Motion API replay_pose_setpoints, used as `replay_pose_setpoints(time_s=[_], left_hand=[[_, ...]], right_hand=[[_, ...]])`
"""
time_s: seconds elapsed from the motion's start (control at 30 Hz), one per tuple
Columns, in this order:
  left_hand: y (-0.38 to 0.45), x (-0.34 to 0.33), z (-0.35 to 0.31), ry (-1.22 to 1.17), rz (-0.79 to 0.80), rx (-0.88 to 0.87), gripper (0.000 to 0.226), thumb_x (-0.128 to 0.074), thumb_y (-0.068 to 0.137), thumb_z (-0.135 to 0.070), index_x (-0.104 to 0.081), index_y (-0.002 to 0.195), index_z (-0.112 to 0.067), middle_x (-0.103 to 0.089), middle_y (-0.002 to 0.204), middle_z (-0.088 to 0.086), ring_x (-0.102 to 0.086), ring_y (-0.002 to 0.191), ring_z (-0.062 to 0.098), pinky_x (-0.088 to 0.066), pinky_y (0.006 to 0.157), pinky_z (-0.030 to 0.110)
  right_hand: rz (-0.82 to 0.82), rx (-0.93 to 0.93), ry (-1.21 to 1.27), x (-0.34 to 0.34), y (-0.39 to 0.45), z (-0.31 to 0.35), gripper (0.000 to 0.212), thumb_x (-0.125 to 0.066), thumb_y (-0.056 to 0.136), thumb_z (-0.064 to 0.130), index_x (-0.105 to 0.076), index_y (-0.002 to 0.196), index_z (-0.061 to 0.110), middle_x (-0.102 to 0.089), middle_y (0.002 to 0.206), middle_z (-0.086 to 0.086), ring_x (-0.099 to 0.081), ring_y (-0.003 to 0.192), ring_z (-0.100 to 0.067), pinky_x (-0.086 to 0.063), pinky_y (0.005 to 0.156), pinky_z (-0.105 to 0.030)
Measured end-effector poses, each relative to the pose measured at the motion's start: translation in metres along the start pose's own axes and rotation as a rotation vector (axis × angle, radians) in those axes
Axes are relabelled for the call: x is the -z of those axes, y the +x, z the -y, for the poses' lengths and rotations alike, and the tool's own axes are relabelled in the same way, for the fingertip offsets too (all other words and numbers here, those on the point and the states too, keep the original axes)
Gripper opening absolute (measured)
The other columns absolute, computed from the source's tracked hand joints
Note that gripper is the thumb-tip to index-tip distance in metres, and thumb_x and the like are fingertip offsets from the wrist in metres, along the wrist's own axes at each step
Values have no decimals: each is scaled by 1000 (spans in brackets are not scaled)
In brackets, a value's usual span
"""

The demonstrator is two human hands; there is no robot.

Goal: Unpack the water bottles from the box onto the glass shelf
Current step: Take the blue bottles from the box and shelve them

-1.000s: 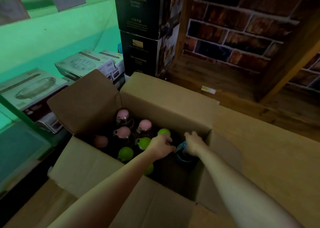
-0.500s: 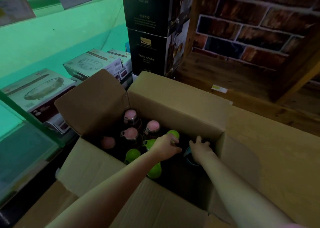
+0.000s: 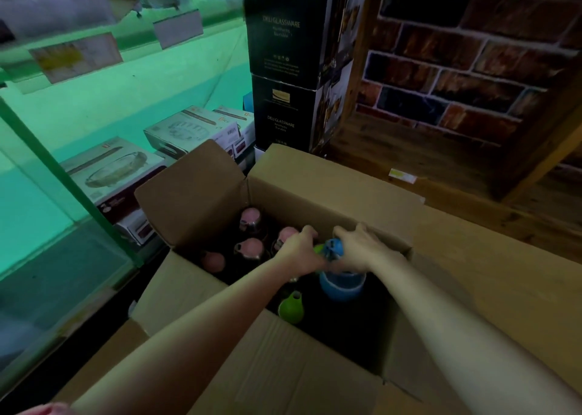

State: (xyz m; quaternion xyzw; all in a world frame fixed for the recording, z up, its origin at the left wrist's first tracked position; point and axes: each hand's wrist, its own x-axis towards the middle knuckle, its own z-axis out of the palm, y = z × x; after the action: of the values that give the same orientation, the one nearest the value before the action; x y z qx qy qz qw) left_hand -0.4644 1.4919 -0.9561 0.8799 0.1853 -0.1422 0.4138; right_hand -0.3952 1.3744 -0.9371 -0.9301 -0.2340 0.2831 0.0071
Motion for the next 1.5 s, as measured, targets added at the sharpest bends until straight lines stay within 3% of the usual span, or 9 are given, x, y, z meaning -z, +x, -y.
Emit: replay_pose_setpoints(time_s=[0.23,0.37,0.47,0.6,0.8,0.97,1.07,1.17,1.5], left_hand=[[-42,68,-20,-155,86,-46,103,-84,64,-23,-20,146,-16,-42,140,7,-50,123,26,-47,99,44],[-77,99,-32,-315,86,-184,54,-76,74,-2,-49,120,-12,-59,108,-1,-60,99,14,-52,93,33],[-106,129,-38,-405,48,-260,38,-70,79,1,-50,92,-29,-60,88,-10,-63,71,-7,-52,59,11],[-136,176,-28,-494,-78,-207,51,-79,73,-21,-51,115,-28,-64,106,-5,-64,96,11,-58,67,32],[-202,254,-16,-492,-346,-176,61,-80,64,-39,-52,117,-34,-65,113,-5,-64,100,18,-59,76,42],[-269,307,-4,-441,-476,-177,63,-82,60,-37,-54,116,-33,-68,111,-4,-65,102,20,-58,74,45],[-308,334,11,-450,-609,-178,86,-83,46,-44,-48,122,-31,-67,113,-4,-65,103,22,-56,80,51],[-344,354,29,-453,-728,-132,99,-80,39,-48,-39,128,-31,-63,116,-4,-63,104,21,-57,75,50],[-376,382,100,-551,-958,-24,62,-82,60,-35,-46,110,-30,-63,115,5,-63,103,24,-54,78,44]], right_hand=[[-159,176,69,68,-56,33,41,-68,70,40,-46,102,27,-48,109,-6,-50,97,-25,-44,77,-35],[-278,284,166,108,-92,74,50,-70,71,37,-43,109,17,-54,106,-6,-55,92,-24,-44,69,-35],[-390,365,156,131,-111,105,53,-71,71,43,-42,105,14,-55,104,-5,-56,90,-23,-45,70,-35],[-442,520,249,156,-130,139,58,-71,74,52,-46,110,14,-53,109,-2,-53,97,-19,-42,72,-29],[-131,763,441,181,-161,196,74,-75,78,28,-34,138,19,-45,127,4,-49,105,-3,-43,68,-5],[-174,996,489,189,-187,261,45,-78,75,12,-49,98,37,-54,99,22,-57,84,19,-43,67,-1],[-217,1079,503,192,-201,306,53,-83,70,22,-51,113,27,-61,104,14,-61,95,2,-50,79,-14],[-208,1152,520,192,-211,350,57,-81,72,19,-47,117,20,-58,94,17,-58,77,14,-44,61,-2],[-206,1183,550,148,-203,454,65,-80,73,22,-42,125,11,-56,118,-1,-54,113,-18,-43,87,-26]])
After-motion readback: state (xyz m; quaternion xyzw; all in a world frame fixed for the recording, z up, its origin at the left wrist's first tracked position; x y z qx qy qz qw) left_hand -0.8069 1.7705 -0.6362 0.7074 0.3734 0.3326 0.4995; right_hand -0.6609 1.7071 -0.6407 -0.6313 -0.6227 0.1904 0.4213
